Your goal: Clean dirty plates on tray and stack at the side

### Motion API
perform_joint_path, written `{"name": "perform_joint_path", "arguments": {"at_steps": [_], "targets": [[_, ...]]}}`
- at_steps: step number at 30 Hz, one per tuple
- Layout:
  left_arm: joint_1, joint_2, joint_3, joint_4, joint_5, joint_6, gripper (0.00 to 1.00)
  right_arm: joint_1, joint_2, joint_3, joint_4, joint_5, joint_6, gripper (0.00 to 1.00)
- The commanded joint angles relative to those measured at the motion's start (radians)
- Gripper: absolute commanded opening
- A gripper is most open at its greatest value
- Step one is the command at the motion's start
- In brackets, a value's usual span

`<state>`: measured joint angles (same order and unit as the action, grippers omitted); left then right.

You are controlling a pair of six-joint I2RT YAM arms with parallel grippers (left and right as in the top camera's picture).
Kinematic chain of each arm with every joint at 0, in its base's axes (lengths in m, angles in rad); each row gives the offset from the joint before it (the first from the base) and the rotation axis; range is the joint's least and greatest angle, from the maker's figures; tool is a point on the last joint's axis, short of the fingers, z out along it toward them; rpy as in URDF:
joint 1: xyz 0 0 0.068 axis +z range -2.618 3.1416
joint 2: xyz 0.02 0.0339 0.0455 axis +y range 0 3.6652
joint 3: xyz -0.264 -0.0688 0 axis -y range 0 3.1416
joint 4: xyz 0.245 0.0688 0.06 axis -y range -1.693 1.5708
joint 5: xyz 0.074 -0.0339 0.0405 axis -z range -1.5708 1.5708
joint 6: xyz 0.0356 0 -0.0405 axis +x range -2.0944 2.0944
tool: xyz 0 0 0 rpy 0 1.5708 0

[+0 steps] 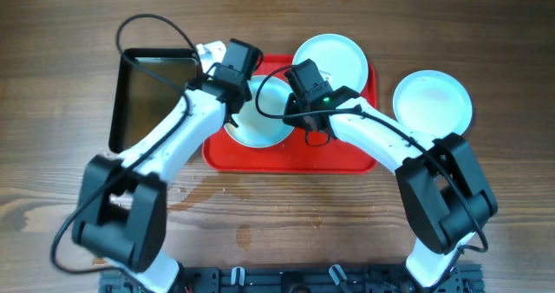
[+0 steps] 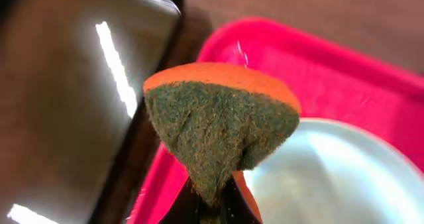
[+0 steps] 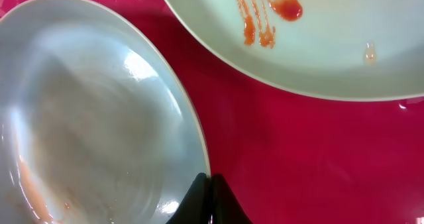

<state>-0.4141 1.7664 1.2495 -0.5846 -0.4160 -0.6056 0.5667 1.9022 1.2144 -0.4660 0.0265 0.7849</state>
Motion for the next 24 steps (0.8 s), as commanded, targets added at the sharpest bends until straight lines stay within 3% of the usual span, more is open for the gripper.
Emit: {"name": "perform_joint_path", "arguments": {"at_steps": [1, 8, 11, 13, 15, 19, 24], "targets": [[0.013, -0.101, 0.034, -0.063, -0.038, -0.035, 0.04, 0.004, 0.025, 0.004, 0.004, -0.002, 0.002, 0.04], [0.089, -0.099, 0.034, -0.183, 0.067, -0.036, 0.04, -0.007, 0.085, 0.003, 0.063, -0.037, 0.0, 0.24], [0.185, -0.099, 0.034, -0.182, 0.224, -0.035, 0.04, -0.03, 0.117, 0.003, 0.082, -0.09, 0.003, 0.29], [0.215, -0.099, 0.034, -0.179, 0.293, -0.035, 0.04, -0.043, 0.121, 0.003, 0.092, -0.103, 0.003, 0.23], [0.216, -0.099, 0.034, -0.179, 0.293, -0.035, 0.04, -0.043, 0.121, 0.003, 0.092, -0.105, 0.002, 0.06], [0.216, -0.099, 0.034, -0.18, 0.293, -0.035, 0.04, -0.045, 0.118, 0.018, 0.097, -0.189, -0.082, 0.04], [0.216, -0.099, 0.034, -0.18, 0.293, -0.035, 0.04, -0.075, -0.006, 0.071, -0.051, -0.16, -0.198, 0.04]]}}
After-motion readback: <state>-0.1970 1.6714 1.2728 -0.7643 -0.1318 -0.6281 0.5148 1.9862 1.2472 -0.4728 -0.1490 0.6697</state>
